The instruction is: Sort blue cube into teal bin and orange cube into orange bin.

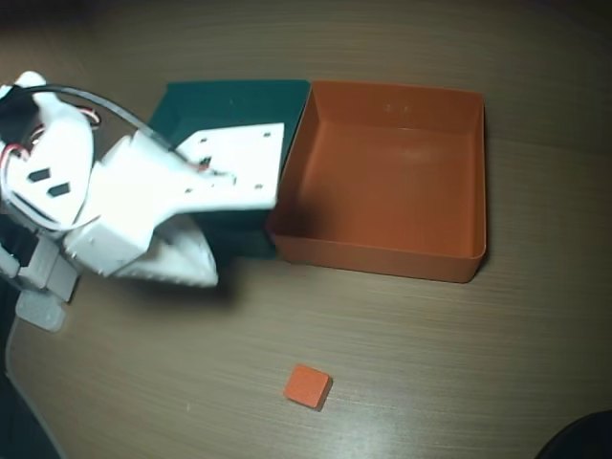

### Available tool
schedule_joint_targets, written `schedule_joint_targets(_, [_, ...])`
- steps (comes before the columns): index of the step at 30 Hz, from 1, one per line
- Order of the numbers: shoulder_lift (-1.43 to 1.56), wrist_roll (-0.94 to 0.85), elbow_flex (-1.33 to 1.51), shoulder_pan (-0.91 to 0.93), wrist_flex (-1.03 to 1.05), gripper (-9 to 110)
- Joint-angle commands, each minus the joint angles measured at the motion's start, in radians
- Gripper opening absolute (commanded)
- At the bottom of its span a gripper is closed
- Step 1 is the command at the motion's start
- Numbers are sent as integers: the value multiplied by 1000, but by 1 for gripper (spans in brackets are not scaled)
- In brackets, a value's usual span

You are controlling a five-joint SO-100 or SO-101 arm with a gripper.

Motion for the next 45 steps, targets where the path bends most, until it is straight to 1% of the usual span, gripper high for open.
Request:
schedule_joint_targets(1, [-55,2,-153,48,-14,-2])
schedule_joint_targets(7, [-302,2,-400,112,-14,-1])
schedule_joint_targets(9, [-383,2,-488,132,-14,1])
schedule_joint_targets(11, [-462,2,-574,147,-14,7])
schedule_joint_targets(15, [-588,0,-706,161,-14,21])
schedule_joint_targets(18, [-657,-14,-756,170,-12,29])
schedule_joint_targets(20, [-692,-17,-770,173,-12,32])
schedule_joint_targets(34, [-891,-18,-787,176,-12,32])
schedule_joint_targets(45, [-943,-12,-788,175,-14,32])
